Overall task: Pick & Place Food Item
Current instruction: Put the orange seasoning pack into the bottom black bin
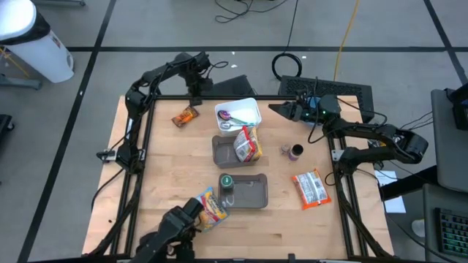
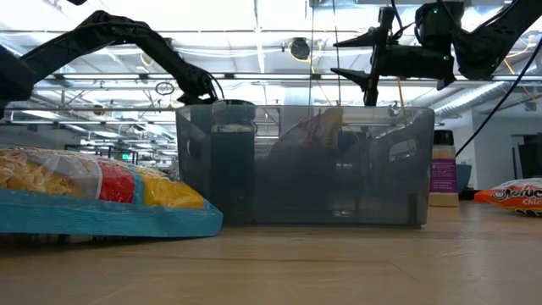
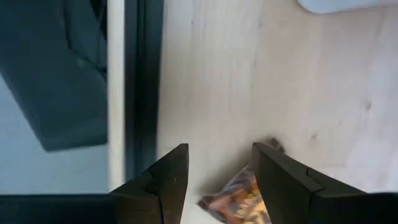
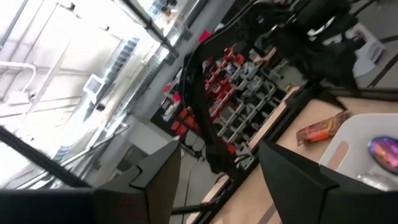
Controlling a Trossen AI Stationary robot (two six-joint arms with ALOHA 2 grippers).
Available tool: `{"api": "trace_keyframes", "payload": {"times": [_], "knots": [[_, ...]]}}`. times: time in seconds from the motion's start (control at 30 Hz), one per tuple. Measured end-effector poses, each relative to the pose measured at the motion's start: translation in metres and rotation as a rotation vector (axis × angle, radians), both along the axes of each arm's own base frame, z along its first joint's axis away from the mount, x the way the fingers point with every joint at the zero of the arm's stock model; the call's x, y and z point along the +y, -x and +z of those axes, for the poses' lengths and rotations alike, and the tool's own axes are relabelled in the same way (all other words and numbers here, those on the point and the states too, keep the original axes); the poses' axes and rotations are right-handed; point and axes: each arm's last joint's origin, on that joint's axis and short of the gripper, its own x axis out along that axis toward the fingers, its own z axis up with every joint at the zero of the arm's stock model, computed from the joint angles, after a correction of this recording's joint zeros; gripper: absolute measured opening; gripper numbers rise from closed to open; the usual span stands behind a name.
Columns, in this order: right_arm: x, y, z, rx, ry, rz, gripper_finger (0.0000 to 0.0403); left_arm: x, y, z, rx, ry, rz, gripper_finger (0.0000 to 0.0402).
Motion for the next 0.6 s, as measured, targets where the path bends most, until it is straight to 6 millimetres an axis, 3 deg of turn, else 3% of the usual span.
{"api": "trace_keyframes", "payload": {"times": [0.2, 0.6], "knots": [[0.0010, -0.0002, -0.0003, 0.007, 0.008, 0.036, 0.0210, 0.0023, 0.0021, -0.0004, 0.089, -0.091, -0.112, 0.0184], [0.0013, -0.0004, -0.0017, 0.026, 0.047, 0.046, 0.0210, -0.0071, 0.0039, -0.0010, 0.029, 0.063, -0.111, 0.0184]]}}
